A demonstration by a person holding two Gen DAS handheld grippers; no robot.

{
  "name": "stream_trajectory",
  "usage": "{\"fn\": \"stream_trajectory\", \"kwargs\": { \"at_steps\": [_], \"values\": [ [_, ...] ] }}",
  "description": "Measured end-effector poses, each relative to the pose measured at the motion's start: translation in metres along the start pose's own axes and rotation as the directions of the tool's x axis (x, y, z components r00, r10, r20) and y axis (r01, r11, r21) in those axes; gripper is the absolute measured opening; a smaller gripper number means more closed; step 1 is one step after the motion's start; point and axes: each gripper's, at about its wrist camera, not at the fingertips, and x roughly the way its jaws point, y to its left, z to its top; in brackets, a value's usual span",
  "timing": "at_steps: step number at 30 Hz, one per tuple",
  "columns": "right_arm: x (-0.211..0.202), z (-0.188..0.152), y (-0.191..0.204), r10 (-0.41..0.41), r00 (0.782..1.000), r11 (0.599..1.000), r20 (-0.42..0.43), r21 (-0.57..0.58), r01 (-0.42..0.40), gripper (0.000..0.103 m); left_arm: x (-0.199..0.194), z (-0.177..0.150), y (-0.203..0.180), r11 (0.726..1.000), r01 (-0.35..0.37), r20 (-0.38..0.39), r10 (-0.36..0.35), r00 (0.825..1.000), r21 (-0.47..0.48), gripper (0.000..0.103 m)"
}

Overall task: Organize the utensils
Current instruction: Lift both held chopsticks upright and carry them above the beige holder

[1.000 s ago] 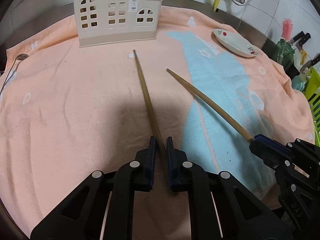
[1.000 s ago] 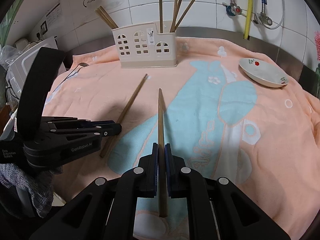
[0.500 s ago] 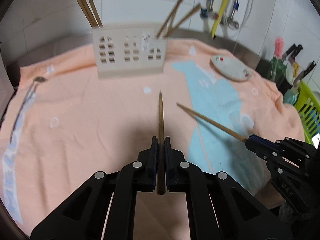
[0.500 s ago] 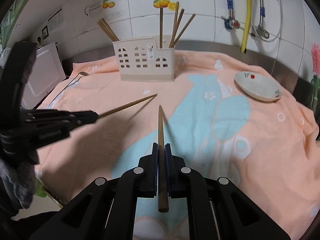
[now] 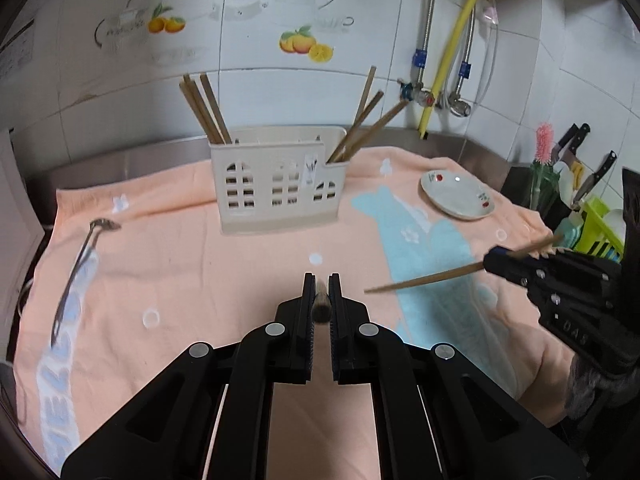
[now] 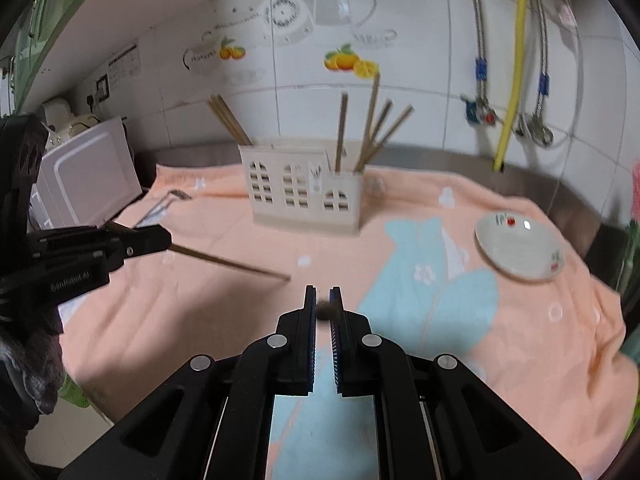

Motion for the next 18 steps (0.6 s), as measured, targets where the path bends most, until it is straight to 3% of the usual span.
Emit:
{"fn": "stream_trajectory", "kwargs": {
  "at_steps": [18],
  "values": [
    [0.03, 0.115, 0.009, 0.044, 0.999, 0.996, -0.019, -0.082, -0.046, 0.007, -0.009, 0.077, 0.024, 0.999, -0.01, 0.063, 0.006, 0.998, 0.052, 0.005]
  ]
}}
